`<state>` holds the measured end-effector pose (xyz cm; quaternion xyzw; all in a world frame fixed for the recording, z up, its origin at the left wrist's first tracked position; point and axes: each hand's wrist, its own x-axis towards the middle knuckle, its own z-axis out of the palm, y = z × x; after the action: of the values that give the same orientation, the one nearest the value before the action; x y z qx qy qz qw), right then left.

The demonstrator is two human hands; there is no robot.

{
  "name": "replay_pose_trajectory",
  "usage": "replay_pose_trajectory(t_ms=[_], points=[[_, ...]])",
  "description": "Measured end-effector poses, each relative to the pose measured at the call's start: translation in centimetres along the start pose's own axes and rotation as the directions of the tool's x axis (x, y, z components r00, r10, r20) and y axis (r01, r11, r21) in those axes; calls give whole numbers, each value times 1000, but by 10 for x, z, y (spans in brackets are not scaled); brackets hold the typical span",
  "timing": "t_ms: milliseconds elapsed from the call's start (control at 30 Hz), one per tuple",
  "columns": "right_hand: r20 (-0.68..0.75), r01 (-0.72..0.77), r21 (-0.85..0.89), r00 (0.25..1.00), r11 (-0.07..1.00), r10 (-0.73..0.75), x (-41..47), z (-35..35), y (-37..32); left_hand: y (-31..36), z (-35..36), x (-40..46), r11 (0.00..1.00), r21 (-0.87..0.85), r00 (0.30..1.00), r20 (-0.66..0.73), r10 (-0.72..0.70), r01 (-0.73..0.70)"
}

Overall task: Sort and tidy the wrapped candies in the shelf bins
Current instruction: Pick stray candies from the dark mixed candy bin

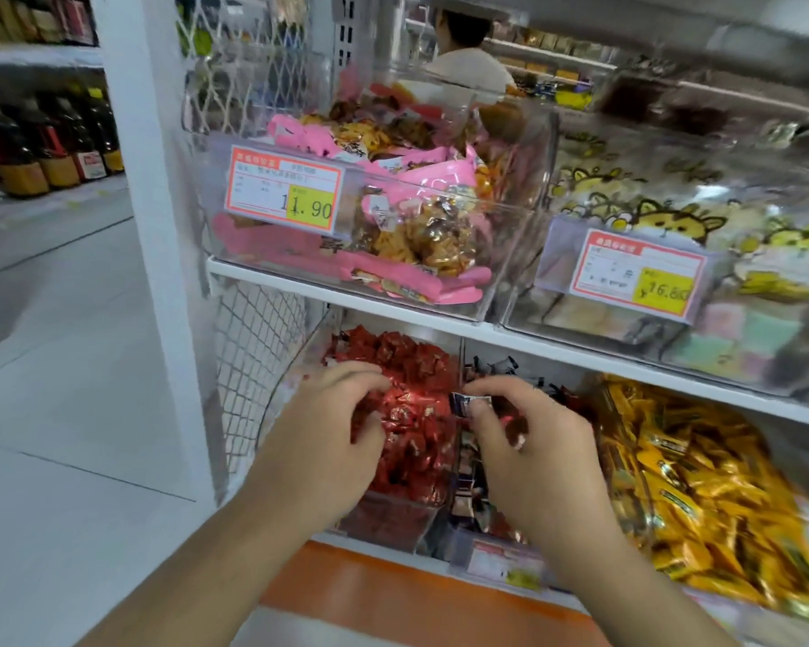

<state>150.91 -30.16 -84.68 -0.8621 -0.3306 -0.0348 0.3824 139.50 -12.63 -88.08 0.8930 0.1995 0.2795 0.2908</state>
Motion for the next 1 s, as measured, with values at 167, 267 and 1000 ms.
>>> replay_pose_trajectory(t_ms=[167, 267, 1000], points=[[27, -143, -128, 989, 981, 148, -2, -25, 45, 7, 14, -3, 1000, 14, 999, 49, -7, 7], [42, -155, -150, 986, 976, 163, -2, -28, 56, 7, 12, -1, 998, 44, 999, 29, -46, 45], [268, 49, -196, 963, 979, 6, 73, 144, -34, -32, -24, 7, 948, -75, 944, -95, -317, 310]])
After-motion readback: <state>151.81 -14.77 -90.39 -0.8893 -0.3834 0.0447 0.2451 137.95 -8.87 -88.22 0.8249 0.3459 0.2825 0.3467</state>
